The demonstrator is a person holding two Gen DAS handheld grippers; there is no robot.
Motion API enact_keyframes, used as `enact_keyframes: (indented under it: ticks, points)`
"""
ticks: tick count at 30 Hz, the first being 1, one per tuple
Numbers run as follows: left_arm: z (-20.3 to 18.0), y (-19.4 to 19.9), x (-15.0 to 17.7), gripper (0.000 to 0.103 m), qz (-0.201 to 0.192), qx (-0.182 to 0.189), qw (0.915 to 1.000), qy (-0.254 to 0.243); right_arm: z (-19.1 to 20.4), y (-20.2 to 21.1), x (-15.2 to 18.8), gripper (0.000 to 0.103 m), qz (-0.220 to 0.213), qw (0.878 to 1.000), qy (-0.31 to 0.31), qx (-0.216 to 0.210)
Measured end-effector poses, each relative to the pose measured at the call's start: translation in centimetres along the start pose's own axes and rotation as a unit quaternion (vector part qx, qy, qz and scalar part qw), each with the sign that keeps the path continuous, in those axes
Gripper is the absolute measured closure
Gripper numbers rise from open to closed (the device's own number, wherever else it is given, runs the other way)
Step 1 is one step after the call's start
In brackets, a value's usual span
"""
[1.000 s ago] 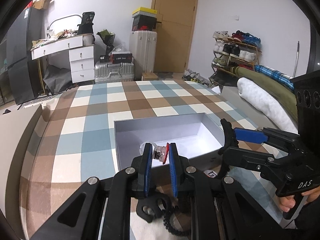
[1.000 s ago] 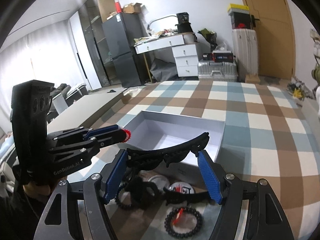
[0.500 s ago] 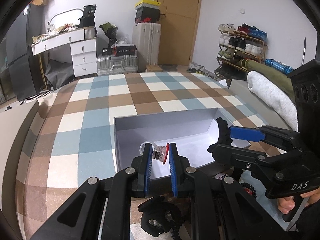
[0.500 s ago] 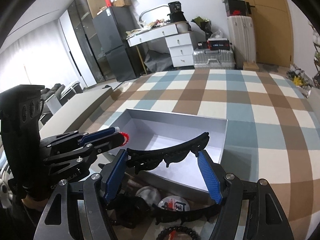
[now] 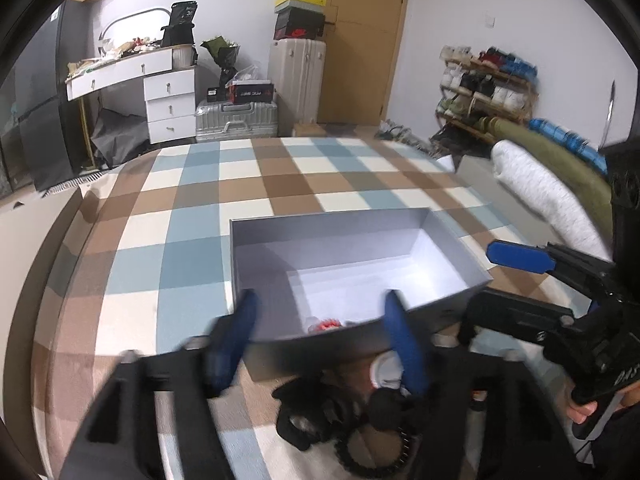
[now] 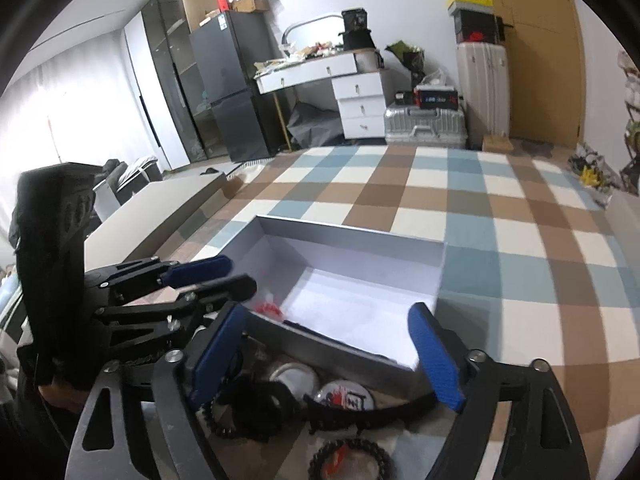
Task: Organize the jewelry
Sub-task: 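Withdraw the left gripper from the box back over the accessories, then grasp the red-tagged item beside the beaded bracelet with the right gripper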
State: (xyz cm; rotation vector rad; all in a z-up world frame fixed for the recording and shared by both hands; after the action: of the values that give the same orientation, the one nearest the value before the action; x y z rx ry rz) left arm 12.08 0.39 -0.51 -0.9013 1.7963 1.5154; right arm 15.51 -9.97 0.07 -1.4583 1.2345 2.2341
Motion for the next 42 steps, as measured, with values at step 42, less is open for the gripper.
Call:
enact_keyframes:
  ticks: [42]
  points:
    - [-0.5, 3.3, 5.8, 0.001, 0.027, -0.016, 0.9990, -0.032, 1.3, 1.9, 7.5, 0.035, 0.078, 0.997, -0.009, -0.009]
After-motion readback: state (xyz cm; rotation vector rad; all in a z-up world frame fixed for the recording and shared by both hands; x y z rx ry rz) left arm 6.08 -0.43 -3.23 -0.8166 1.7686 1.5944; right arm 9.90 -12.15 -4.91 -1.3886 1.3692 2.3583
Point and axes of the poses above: each gripper's, at about its wrist camera, not at the fingertips, and y roughly against the way its jaws point, z to its left, x to its underside, the point moved 4 cm from there along -y, roughly the way its jaws point, and after that the axes turned 4 degrees about -z, right-handed, at the moved point
